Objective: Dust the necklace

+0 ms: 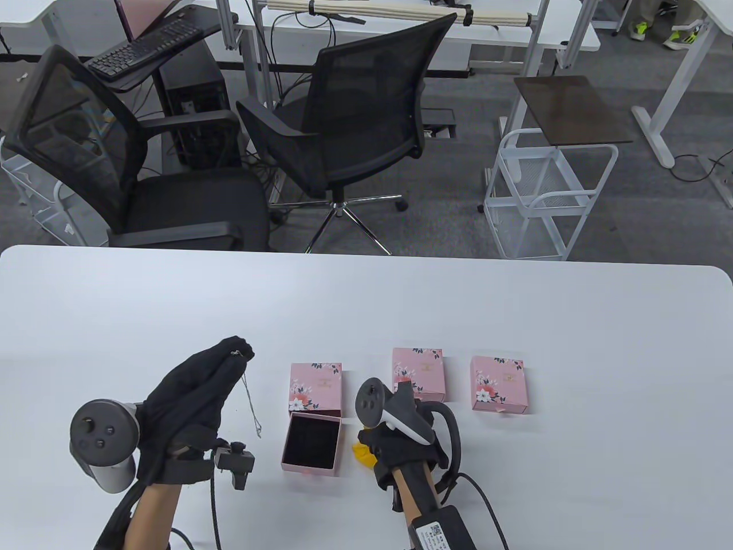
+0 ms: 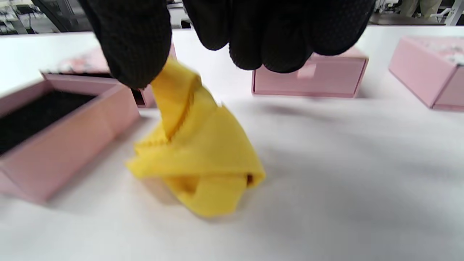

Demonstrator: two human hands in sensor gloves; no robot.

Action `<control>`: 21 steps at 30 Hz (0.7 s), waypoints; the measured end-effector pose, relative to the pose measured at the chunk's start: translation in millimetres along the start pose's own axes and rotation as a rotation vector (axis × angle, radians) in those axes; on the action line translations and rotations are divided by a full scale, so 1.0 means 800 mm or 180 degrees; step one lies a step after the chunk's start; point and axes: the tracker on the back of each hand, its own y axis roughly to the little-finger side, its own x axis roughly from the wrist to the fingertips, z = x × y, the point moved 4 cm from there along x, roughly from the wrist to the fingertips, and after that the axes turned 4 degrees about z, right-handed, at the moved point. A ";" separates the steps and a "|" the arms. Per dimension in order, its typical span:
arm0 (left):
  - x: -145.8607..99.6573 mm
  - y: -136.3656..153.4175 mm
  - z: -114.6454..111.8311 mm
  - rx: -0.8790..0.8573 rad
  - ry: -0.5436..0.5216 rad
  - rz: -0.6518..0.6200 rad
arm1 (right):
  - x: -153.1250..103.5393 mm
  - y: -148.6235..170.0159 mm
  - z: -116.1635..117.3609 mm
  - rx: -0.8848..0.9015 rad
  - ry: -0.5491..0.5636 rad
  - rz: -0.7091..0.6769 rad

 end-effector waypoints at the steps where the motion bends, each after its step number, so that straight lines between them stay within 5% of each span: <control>1: 0.000 0.000 -0.001 -0.0001 0.0008 0.0001 | -0.004 -0.002 -0.008 0.0043 0.0087 -0.0047; 6: -0.001 0.000 -0.015 0.0041 0.0114 -0.0012 | -0.038 -0.023 -0.057 0.0913 0.0600 -0.0708; 12: -0.004 0.002 -0.039 0.0097 0.0306 -0.0018 | -0.073 -0.085 -0.066 0.1780 0.0419 -0.1664; 16: -0.006 0.003 -0.049 0.0097 0.0411 -0.0005 | -0.079 -0.117 -0.053 0.1606 0.0679 -0.1718; 21: -0.004 0.007 -0.046 0.0133 0.0409 0.0050 | -0.078 -0.108 -0.057 0.1520 0.1056 -0.1506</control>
